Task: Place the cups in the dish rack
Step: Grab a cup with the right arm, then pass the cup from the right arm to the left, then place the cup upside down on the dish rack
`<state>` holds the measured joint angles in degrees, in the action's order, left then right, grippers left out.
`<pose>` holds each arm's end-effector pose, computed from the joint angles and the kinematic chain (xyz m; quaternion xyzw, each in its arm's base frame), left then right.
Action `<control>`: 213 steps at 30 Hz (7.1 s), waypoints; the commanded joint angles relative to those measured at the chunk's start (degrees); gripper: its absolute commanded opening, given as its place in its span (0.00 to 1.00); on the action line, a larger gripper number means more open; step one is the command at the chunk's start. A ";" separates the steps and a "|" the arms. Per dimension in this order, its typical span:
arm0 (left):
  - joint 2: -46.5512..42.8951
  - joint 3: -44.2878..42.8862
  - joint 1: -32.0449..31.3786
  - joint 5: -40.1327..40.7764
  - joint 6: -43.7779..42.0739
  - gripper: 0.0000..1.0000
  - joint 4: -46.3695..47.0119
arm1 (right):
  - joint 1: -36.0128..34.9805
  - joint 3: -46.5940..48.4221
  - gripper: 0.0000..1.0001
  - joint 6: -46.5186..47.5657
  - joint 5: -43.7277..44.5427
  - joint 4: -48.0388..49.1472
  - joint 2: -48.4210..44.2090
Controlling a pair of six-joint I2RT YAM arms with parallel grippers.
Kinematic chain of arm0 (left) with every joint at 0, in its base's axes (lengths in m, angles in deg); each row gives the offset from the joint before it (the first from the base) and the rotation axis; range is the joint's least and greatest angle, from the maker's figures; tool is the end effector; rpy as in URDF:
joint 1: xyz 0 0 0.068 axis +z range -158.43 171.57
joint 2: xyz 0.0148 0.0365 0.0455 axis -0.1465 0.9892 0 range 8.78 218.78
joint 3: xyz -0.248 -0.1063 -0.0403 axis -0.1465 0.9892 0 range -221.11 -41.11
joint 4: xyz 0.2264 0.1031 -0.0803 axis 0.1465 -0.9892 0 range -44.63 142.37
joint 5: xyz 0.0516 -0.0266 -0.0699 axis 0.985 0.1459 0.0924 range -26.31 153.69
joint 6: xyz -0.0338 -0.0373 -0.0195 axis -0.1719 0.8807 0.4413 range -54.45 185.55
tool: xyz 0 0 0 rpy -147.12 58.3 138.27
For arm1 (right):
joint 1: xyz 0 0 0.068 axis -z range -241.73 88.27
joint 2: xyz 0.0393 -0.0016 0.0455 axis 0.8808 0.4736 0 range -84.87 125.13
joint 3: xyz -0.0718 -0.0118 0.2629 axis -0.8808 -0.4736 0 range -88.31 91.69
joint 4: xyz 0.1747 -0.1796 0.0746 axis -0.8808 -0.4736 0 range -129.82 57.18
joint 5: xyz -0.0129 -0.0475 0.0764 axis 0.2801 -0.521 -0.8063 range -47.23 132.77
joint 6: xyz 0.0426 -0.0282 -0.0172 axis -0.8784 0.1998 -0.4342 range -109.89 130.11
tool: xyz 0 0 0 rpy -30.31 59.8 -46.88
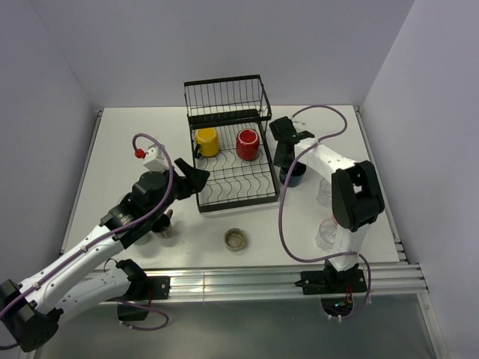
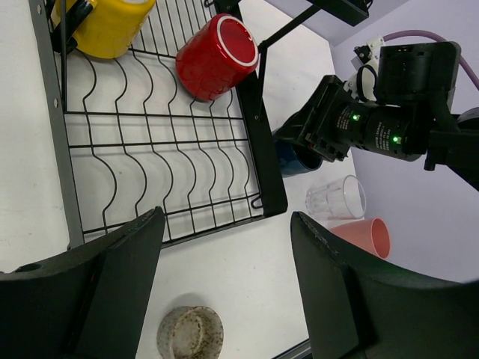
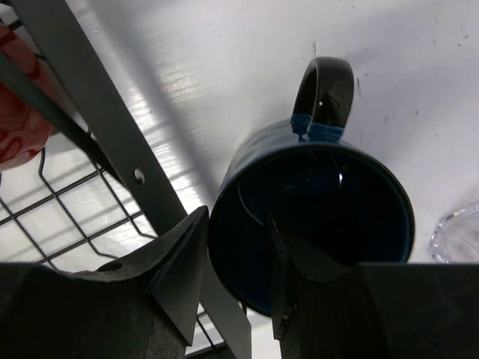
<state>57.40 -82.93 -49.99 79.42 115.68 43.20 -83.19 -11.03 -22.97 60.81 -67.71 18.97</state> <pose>0.1560 -0.1253 0.3123 -0.1412 0.7826 -0.3518 0.4938 0.3583 0.1290 0.2192 0.1354 0.9483 -0.0234 0.2862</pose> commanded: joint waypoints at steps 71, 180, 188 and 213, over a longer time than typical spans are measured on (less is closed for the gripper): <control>17.38 -0.63 12.82 -56.68 4.98 0.99 49.15 | -7.55 -15.92 0.00 -22.02 -60.23 46.84 -41.87; 33.37 -35.78 5.44 -12.04 -19.19 0.00 -26.95 | -9.57 -9.60 0.48 -3.22 -4.33 9.67 -39.67; 40.23 -39.12 3.15 -9.93 -19.98 0.00 -28.62 | -9.48 -10.21 0.48 -2.60 -3.37 9.14 -39.93; 50.87 -42.03 1.48 -6.41 -20.69 0.00 -31.08 | -9.48 -11.18 0.48 -2.60 -3.01 8.97 -38.88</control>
<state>108.42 -121.86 -48.11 71.35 96.14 10.50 -92.35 -23.03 -26.20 55.91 -59.08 -20.57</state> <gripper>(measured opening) 0.856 0.483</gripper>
